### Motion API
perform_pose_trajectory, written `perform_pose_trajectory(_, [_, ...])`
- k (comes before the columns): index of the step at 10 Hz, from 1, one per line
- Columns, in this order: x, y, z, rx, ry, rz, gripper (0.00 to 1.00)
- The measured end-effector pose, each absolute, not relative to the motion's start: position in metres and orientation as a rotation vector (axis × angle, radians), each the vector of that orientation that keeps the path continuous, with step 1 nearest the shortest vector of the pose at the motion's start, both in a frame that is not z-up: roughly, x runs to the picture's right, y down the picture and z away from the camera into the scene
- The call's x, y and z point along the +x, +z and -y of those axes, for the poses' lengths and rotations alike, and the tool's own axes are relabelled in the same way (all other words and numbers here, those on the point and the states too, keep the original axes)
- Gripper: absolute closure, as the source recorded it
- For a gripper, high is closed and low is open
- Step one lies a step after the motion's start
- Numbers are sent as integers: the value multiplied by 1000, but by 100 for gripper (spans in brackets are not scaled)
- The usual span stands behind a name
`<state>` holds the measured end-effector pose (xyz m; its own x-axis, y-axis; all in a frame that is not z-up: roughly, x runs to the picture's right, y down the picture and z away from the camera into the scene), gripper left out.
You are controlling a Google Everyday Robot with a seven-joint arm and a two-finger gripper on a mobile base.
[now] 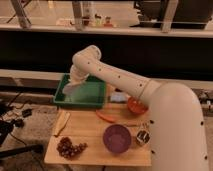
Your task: Place towel in tray
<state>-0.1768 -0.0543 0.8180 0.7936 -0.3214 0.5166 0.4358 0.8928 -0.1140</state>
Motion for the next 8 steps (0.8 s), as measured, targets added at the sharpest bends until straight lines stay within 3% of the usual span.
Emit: perform_pose_trajectory(8, [-158,861,50,-229,-375,468,100])
